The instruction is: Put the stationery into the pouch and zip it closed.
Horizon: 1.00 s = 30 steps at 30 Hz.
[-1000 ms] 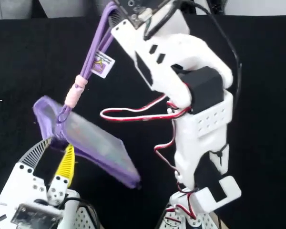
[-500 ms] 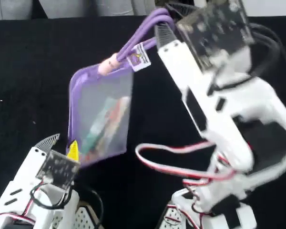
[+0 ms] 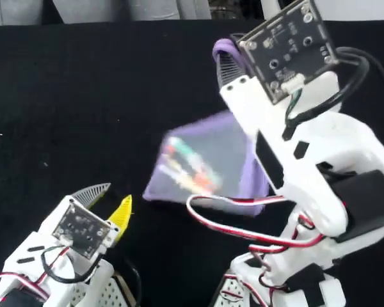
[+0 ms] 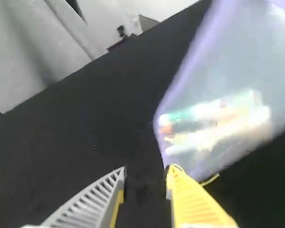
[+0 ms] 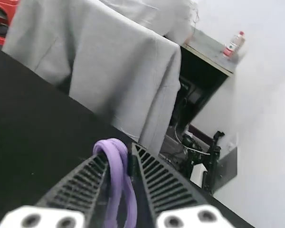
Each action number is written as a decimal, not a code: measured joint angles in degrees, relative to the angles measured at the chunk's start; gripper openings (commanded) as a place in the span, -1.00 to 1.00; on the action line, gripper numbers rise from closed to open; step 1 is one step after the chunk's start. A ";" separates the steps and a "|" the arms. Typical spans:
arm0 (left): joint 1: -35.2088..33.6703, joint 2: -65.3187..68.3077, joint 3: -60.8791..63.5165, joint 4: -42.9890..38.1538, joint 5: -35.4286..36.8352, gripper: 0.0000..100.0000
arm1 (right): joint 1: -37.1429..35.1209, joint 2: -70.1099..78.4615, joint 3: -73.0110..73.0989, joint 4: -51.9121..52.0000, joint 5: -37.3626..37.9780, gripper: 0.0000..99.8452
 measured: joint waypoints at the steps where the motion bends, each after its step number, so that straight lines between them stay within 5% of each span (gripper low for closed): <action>1: 0.44 0.00 -0.44 0.00 1.14 -0.69 | -0.97 0.00 0.00 0.00 0.00 -0.98; 10: 1.32 0.00 -0.88 1.85 2.73 -0.69 | -5.01 -0.18 2.81 -2.55 0.09 -0.97; 19: 1.32 0.00 -0.88 1.93 2.73 -0.69 | -5.80 -0.09 17.41 -29.36 0.09 -0.97; 30: 5.54 0.00 -0.88 1.93 5.27 -0.70 | -24.26 -0.09 20.22 -37.71 0.09 -0.98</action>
